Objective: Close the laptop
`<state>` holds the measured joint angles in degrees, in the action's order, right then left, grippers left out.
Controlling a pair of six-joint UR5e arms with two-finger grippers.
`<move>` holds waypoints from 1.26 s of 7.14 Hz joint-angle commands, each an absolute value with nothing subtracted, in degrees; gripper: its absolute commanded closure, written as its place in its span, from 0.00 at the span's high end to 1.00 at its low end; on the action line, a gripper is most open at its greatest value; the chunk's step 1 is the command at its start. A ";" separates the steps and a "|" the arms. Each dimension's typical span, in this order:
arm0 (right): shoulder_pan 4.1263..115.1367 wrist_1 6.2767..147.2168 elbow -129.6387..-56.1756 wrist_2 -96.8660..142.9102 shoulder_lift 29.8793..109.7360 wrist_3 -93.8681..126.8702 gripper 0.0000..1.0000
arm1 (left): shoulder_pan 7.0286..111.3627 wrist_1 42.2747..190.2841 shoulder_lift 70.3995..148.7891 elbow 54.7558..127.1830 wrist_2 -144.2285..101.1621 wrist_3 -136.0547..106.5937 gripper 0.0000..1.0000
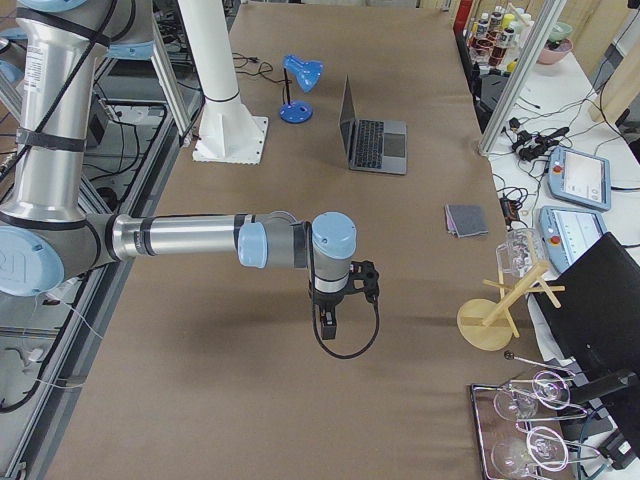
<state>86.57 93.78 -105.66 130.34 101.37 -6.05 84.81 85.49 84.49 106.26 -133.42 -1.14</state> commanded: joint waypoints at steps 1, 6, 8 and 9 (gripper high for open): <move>86.57 93.78 -106.52 130.43 101.42 -6.06 1.00 | 84.73 85.96 84.46 106.43 -133.42 -1.14 0.98; 86.48 93.69 -110.13 130.08 98.72 -5.28 1.00 | 84.73 85.96 90.07 106.61 -133.42 -1.67 0.98; 86.57 93.87 -109.77 130.51 98.17 -2.23 1.00 | 84.73 91.27 93.16 104.96 -133.33 -1.50 0.98; 86.75 93.69 -110.30 130.43 98.17 -1.76 1.00 | 84.73 100.45 93.95 99.37 -133.42 -1.49 0.98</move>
